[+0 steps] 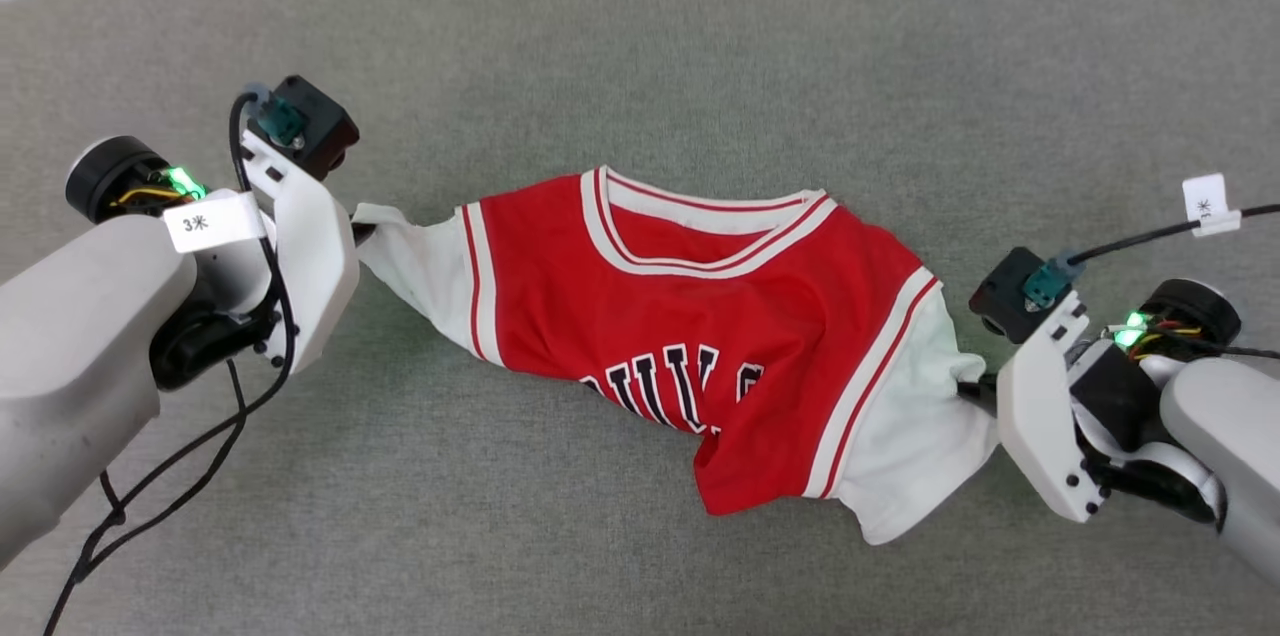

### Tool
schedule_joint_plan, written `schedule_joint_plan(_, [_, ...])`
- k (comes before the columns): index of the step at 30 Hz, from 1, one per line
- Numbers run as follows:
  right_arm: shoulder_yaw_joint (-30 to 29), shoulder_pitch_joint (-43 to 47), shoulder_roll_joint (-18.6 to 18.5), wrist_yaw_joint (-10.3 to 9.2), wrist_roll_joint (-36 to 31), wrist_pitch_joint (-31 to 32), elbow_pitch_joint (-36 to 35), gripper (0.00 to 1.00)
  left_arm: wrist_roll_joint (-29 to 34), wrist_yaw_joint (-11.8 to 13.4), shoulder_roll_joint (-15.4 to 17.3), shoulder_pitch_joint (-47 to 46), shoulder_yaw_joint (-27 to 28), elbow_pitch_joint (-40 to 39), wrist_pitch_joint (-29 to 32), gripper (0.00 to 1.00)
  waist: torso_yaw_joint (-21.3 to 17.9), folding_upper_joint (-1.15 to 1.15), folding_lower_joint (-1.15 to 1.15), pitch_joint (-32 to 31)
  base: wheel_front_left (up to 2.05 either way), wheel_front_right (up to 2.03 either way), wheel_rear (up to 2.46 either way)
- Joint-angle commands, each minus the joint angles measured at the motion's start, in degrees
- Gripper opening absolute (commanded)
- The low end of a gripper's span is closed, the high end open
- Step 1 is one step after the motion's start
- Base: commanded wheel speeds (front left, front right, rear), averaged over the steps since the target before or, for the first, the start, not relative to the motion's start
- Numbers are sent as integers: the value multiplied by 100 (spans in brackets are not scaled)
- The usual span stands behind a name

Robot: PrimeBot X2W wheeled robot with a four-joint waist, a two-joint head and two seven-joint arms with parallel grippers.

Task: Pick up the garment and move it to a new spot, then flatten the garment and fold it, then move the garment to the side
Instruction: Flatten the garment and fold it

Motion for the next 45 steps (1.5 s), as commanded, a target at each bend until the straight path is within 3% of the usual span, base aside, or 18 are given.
schedule_joint_plan(1, [47, -72, -29, 10, -45, -300, 22, 0, -9, -13, 11, 55, -3, -5, -79, 0, -30, 0, 0, -252, 0, 0, 0])
schedule_joint_plan(7, [-143, -51, -457, 6, 70, -1175, -289, 0, -20, -10, 120, 139, 47, -181, -331, 0, -48, 0, 0, -814, 0, 0, 0])
schedule_joint_plan(12, [-475, -58, -877, 6, 181, -1511, -591, 0, 36, 75, 317, 41, 142, -542, -482, 0, -62, 0, 0, -1118, 0, 0, 0])
schedule_joint_plan(17, [-1065, -214, -1092, 5, 384, -1672, -830, 0, 74, 250, 466, -162, 356, -1039, -653, 0, -62, 0, 0, -1222, 0, 0, 0])
schedule_joint_plan(23, [-1755, -592, -1139, 5, 66, -1621, -892, 0, 178, 504, 453, -633, 708, -1426, -833, 0, -31, 0, 0, -1048, 0, 0, 0])
schedule_joint_plan(32, [-2561, -2134, -520, 5, -978, -1171, -458, 0, 700, 542, 59, -1911, 1121, -924, -1034, 0, -30, 0, 0, -235, 0, 0, 0])
schedule_joint_plan(36, [-2641, -3097, -189, 5, -1430, -1040, -131, 0, 930, 499, -127, -2630, 1301, -476, -1089, 0, -28, 0, 0, 167, 0, 0, 0])
schedule_joint_plan(37, [-2629, -3780, 58, 5, -1778, -1075, 270, 0, 1086, 464, -311, -3134, 1433, -97, -1205, 0, -25, 0, 0, 418, 0, 0, 0])
schedule_joint_plan(45, [-2509, -5209, 569, 5, -2477, -1407, 1194, 0, 1431, 266, -579, -4206, 1581, 606, -1531, 0, 23, 0, 0, 830, 0, 0, 0])
